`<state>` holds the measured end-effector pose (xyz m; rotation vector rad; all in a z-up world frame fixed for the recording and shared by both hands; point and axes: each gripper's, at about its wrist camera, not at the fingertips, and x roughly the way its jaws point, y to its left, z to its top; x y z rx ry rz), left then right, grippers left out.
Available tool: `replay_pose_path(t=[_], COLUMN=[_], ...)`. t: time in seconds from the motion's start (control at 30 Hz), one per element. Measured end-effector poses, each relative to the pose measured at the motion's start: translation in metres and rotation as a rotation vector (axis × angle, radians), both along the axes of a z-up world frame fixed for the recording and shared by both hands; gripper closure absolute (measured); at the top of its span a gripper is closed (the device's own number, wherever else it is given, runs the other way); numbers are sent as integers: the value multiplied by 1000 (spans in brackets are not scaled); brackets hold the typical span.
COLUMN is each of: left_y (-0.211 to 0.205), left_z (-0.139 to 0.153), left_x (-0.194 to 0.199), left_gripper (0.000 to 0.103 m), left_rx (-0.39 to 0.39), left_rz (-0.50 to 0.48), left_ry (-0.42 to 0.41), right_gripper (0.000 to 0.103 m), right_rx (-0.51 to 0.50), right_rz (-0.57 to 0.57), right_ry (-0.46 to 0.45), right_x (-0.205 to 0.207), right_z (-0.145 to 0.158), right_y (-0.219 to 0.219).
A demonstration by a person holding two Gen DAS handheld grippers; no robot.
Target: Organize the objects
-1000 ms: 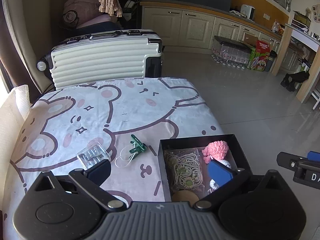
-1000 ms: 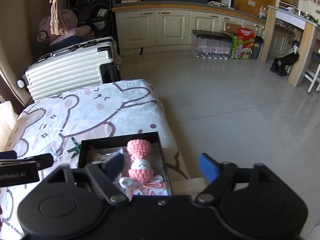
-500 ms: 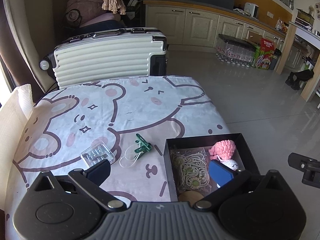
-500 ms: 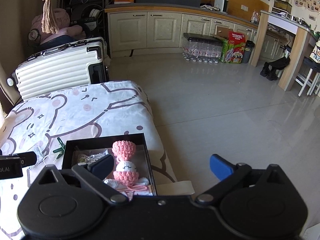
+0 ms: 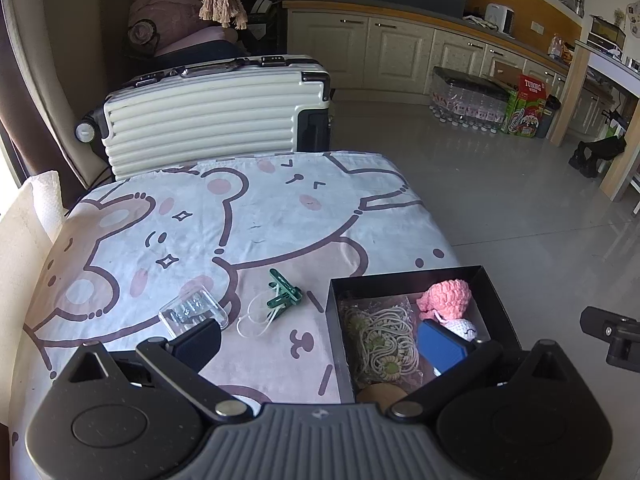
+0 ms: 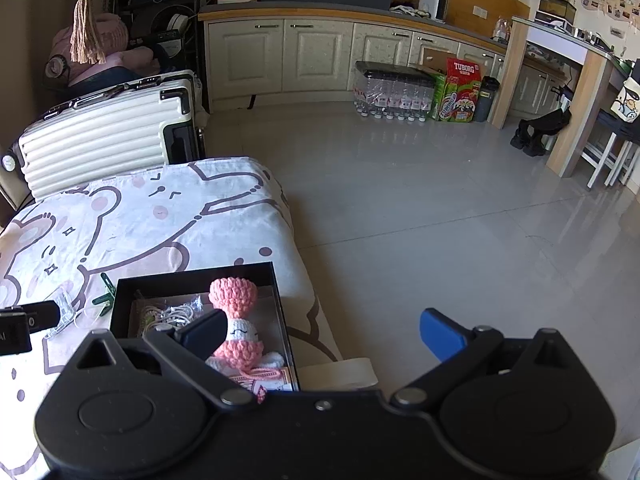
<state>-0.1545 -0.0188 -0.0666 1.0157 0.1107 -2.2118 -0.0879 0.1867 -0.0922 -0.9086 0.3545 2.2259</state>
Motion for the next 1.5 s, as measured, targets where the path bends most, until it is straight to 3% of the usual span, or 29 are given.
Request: replay_pose_path(t=[0.43,1.5], left_y=[-16,-89], left_z=[7,48], left_x=[18,129], left_gripper=[0,0], left_rx=[-17,-58], left_rz=[40,262], left_ry=[-4,9], right_gripper=[0,0], right_rx=[-9,-27], right_rz=[8,214], right_ry=[-5,38], right_x=[-15,-103], right_z=[-1,8], right_y=[-11,-106])
